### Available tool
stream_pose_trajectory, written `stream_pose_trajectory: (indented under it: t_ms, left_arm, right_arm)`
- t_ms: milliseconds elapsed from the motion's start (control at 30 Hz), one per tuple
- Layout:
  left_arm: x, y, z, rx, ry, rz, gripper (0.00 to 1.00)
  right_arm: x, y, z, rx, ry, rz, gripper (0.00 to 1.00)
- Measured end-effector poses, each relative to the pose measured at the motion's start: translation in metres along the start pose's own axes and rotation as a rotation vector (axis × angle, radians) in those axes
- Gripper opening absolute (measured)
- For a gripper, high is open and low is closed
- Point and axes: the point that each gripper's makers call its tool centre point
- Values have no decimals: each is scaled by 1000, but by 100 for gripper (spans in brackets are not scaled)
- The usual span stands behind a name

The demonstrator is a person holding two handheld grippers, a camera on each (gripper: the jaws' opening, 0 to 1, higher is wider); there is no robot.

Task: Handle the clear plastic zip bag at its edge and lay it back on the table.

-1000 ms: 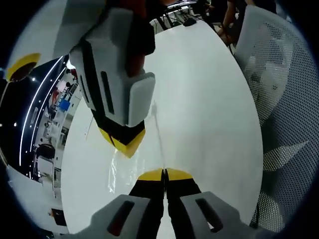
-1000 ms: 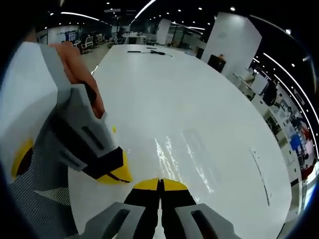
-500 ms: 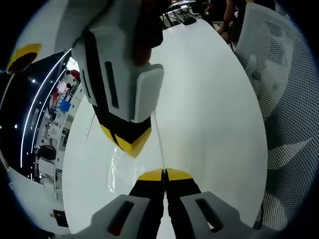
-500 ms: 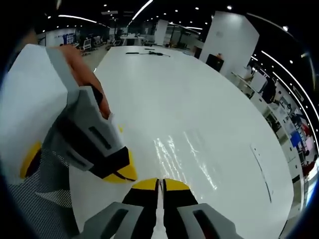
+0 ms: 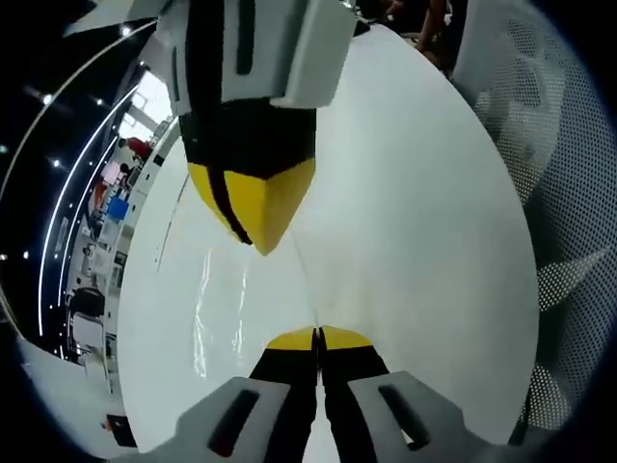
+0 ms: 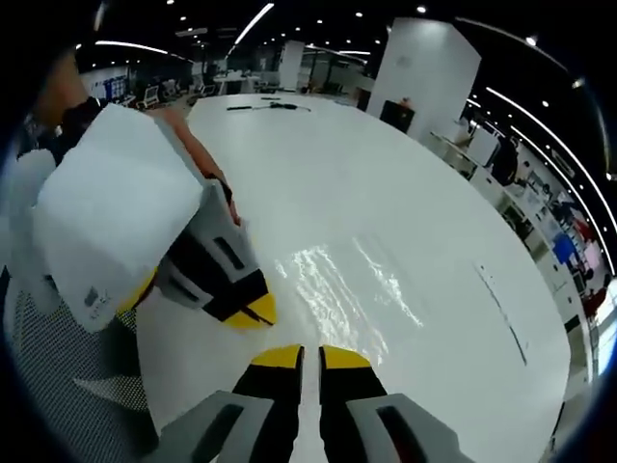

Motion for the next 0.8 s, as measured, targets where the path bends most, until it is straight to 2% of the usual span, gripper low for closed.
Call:
stream_pose_trajectory:
  t_ms: [367, 800]
  left_arm:
    - [-3, 2, 10, -25, -1, 40, 0]
    - [-5, -2, 11, -33, -13, 50, 0]
  right_arm:
    - [-17, -5, -7, -12, 1, 59, 1]
    - [-23, -5, -8, -17, 11, 105, 1]
Point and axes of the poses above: the point that each gripper's makers call its tool centre point, and the gripper's own axes: z roughly forward along the fingers, y roughly to its right, x roughly out of its top, and after that the axes turned 5 degrees about x, right-handed
